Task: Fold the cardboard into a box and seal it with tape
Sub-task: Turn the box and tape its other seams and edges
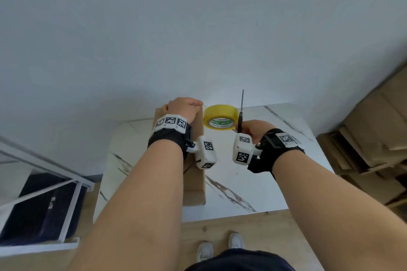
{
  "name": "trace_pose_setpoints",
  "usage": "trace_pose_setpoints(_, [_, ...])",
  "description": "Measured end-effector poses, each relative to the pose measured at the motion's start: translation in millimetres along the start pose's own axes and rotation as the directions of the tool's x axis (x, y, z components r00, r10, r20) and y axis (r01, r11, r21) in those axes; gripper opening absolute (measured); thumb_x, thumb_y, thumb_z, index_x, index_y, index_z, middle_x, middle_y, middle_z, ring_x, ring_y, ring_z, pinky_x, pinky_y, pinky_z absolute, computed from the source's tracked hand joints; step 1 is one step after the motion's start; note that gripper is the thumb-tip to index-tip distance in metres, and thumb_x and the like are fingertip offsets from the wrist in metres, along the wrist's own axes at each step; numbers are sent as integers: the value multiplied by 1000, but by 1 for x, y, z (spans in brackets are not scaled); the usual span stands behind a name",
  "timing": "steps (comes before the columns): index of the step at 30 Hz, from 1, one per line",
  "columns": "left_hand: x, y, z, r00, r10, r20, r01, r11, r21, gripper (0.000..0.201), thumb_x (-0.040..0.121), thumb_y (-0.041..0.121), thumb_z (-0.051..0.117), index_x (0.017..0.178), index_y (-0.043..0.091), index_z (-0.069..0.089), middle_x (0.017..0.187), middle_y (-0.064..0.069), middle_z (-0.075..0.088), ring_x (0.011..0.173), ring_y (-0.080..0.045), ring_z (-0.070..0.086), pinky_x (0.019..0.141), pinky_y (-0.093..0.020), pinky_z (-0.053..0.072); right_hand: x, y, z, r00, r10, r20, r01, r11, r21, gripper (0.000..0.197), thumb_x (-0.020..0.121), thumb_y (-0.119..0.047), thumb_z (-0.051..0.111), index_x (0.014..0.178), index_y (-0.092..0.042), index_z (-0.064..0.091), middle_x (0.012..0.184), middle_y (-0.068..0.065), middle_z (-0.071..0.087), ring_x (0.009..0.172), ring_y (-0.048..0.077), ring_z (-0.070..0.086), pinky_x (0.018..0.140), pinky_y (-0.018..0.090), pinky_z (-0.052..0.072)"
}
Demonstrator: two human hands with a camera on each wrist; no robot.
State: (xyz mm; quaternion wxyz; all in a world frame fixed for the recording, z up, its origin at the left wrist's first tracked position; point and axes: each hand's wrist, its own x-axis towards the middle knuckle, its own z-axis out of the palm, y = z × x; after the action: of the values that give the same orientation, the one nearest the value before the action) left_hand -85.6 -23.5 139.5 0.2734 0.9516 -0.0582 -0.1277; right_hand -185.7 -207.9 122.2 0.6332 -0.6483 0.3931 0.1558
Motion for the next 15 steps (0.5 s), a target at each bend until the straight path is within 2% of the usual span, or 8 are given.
trace_pose_setpoints(3, [6, -3, -1, 998, -43, -44, 42, 999, -19, 26, 90, 31, 50, 98, 44, 71, 122, 11, 65, 118, -20, 55, 110, -37, 32, -10, -7, 6, 993, -41, 108, 17, 976, 217, 16, 89, -10, 67, 76, -4, 60, 70, 8, 55, 58, 17, 49, 55, 26, 44])
trace_pose_setpoints(5, [8, -3, -2, 996, -69, -59, 66, 997, -50, 27, 90, 30, 50, 97, 43, 72, 122, 9, 66, 117, -21, 55, 108, -38, 36, -12, -9, 11, 983, -100, 156, 62, 972, 227, 15, 87, -12, 70, 79, -3, 62, 74, 9, 57, 63, 18, 52, 63, 28, 47])
trace_pose_setpoints(9, [11, 1, -3, 991, -116, -68, 111, 991, -72, 26, 88, 31, 50, 89, 46, 71, 122, 9, 65, 118, -24, 54, 106, -39, 39, -19, -13, 18, 949, -167, 266, 128, 979, 157, 29, 91, -34, 65, 78, -9, 59, 69, 4, 59, 57, 14, 55, 50, 21, 47])
trace_pose_setpoints(12, [12, 2, -1, 991, -121, -58, 115, 987, -110, 27, 86, 29, 51, 94, 44, 72, 123, 9, 64, 118, -26, 54, 104, -41, 42, -22, -10, 15, 927, -105, 361, 85, 994, 70, 48, 86, -52, 62, 74, -6, 61, 63, 6, 61, 53, 16, 55, 49, 22, 46])
trace_pose_setpoints(15, [11, 2, -1, 991, -123, -54, 116, 985, -126, 27, 86, 28, 53, 101, 40, 72, 124, 7, 64, 118, -27, 54, 105, -41, 41, -23, -5, 10, 895, -1, 447, 13, 1000, -25, 54, 81, -56, 64, 67, -4, 63, 63, 8, 60, 55, 18, 53, 51, 24, 44])
